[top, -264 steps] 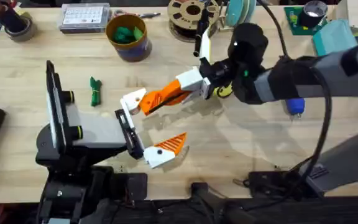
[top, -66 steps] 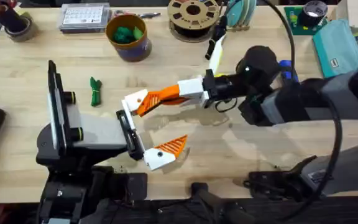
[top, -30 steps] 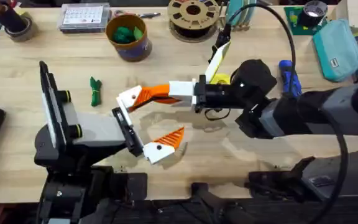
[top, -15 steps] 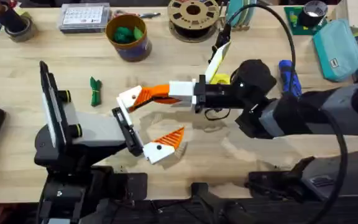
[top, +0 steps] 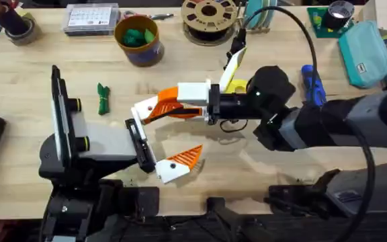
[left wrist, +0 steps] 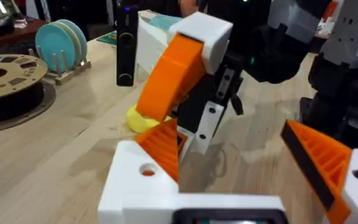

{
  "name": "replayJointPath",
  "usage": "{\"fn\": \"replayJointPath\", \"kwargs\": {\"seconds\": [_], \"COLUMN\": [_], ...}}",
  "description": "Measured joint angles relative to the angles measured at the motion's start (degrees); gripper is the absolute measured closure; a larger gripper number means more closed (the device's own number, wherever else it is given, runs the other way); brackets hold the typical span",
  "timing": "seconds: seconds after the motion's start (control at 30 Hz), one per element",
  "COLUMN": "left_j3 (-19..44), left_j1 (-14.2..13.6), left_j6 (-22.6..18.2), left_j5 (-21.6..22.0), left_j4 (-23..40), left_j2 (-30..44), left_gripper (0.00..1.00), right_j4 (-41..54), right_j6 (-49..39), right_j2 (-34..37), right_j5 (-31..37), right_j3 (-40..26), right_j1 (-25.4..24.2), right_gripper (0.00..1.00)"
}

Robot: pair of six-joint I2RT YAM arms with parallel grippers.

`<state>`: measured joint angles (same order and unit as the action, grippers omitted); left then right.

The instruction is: Pick up the gripper from the table and insert it into the empty holder that is missing its gripper. Then pick up a screw, insert it into the mounting hole, and use the screwdriver to tighten it. Finally, clean up the table by picking up the vegetable and placing it into the bucket.

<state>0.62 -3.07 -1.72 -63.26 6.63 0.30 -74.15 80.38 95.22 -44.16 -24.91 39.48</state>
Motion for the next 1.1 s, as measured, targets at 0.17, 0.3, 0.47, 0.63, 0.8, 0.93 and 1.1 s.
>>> {"fn": "replayJointPath", "kwargs": {"seconds": [0.17, 0.3, 0.47, 0.63, 0.8, 0.93, 1.1], "left_j3": [0.0, 0.0, 0.0, 0.0, 0.0, 0.0, 0.0], "left_j1": [0.0, 0.0, 0.0, 0.0, 0.0, 0.0, 0.0], "left_j6": [0.0, 0.0, 0.0, 0.0, 0.0, 0.0, 0.0], "left_j5": [-0.02, -0.02, -0.02, -0.02, -0.04, -0.11, -0.15], "left_j4": [0.02, 0.02, 0.02, 0.02, 0.02, 0.02, 0.02], "left_j2": [0.0, 0.02, 0.01, 0.02, 0.01, 0.0, 0.0], "left_gripper": [0.015, 0.015, 0.015, 0.015, 0.015, 0.015, 0.015], "right_j4": [-0.01, 0.0, -0.01, -0.02, 4.64, 20.14, 39.47], "right_j6": [-0.02, -0.02, -0.02, -0.02, -1.42, -5.96, -15.59], "right_j2": [0.0, -0.02, 0.0, -0.05, -4.67, -10.69, -14.55], "right_j5": [0.0, -0.02, -1.34, -6.04, -13.77, -22.18, -30.49], "right_j3": [0.0, 0.0, 0.0, 0.0, -0.08, -1.89, -8.16], "right_j1": [0.0, -0.02, -1.95, -8.5, -16.56, -23.6, -29.94], "right_gripper": [0.006, 0.006, 0.006, 0.005, 0.005, 0.005, 0.005]}}
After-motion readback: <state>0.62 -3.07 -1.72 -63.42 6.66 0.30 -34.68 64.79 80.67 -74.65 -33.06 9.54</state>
